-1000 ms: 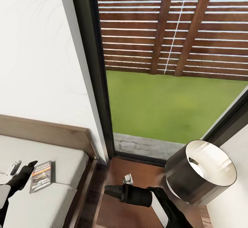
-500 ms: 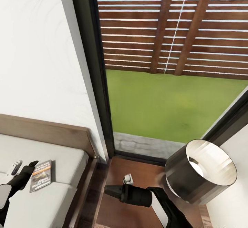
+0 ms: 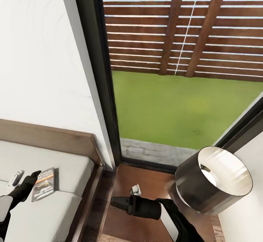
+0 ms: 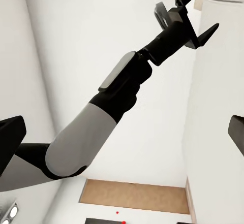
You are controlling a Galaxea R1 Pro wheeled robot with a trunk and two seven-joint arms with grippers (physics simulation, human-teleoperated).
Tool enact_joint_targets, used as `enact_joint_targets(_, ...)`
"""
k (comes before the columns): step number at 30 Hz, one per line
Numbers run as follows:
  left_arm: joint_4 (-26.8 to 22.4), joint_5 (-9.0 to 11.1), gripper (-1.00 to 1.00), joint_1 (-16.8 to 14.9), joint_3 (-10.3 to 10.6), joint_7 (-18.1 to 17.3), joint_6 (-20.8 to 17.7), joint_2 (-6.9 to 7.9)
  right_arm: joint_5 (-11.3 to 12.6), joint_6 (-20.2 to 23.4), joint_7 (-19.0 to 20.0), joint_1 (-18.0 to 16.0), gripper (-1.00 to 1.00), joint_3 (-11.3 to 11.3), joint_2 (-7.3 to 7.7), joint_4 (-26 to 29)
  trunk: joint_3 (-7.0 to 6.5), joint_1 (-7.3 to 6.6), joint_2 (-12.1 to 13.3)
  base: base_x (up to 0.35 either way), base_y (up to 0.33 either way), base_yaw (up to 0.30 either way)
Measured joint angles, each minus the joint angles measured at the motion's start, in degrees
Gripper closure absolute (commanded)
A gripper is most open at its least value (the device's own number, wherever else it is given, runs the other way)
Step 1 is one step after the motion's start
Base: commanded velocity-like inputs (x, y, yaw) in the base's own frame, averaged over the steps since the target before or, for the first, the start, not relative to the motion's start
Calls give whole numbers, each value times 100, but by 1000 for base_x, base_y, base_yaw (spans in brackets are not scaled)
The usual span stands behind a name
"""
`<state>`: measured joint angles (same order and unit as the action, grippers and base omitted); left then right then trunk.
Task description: In the bedroom, move the book from the bed onto either nightstand, and place the two sandals side by side next to the bed.
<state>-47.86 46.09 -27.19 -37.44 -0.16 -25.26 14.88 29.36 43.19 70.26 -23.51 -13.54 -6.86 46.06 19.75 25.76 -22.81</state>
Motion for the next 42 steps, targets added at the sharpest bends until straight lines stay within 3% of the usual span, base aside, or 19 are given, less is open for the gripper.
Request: enact_joint_targets(42, 2, 7, -100, 0, 14, -8, 0, -18, 0, -4, 0, 0, -100, 0, 3, 0, 267, 0, 0, 0, 0, 0)
